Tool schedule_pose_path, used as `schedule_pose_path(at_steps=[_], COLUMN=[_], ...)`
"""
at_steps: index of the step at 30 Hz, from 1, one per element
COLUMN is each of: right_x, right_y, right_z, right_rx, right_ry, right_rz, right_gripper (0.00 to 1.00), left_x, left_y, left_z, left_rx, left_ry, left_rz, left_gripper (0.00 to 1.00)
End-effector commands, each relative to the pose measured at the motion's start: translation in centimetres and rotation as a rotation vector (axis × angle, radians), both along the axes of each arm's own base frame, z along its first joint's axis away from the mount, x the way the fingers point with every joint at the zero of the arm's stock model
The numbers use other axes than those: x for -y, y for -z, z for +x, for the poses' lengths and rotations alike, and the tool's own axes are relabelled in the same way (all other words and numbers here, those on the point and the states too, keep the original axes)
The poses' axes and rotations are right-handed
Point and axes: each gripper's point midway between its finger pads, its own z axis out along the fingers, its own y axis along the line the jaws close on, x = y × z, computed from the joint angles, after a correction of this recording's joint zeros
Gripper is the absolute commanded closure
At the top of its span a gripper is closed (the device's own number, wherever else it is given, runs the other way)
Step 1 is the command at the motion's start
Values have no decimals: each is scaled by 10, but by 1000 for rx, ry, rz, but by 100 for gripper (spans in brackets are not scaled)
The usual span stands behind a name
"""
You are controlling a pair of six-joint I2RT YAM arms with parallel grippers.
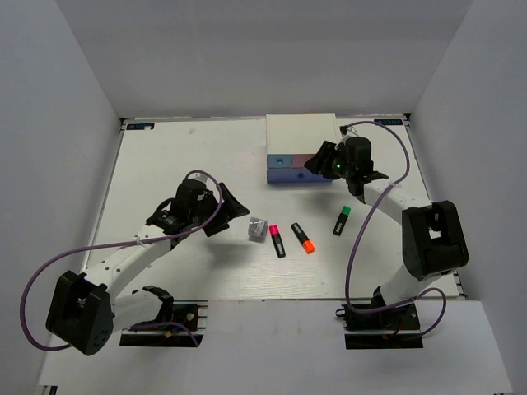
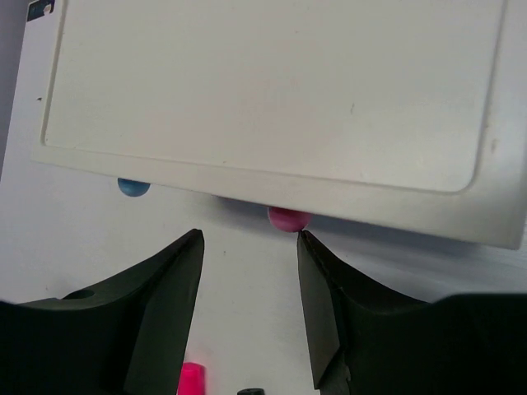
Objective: Sort the stationery into containers
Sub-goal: Open the drawer in the storage box.
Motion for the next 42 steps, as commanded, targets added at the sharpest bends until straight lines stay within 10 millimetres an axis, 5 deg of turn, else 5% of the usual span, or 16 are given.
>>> schedule_pose_path(at_steps=[1,11,26,32,42], right_x=[6,12,10,8,15], right_y=[-16,-7,-13,-9,20], right_z=[19,33,26,8,-49], right_rx=[31,50,131,119,24], right_ry=[56,82,52,13,-18], right_rz=[12,-13,7,7,16], right_gripper=[45,48,71,73,73], left_x=[-3,-3,0,5,8], left_y=[-6,-3,5,11,19], left_z=[-1,0,-2,-5,0], left_rx=[27,19,-14,-29,-69], left_ry=[-10,-10,5,41,76], left_rz=[2,7,10,21,68], left_gripper=[0,0,0,0,0])
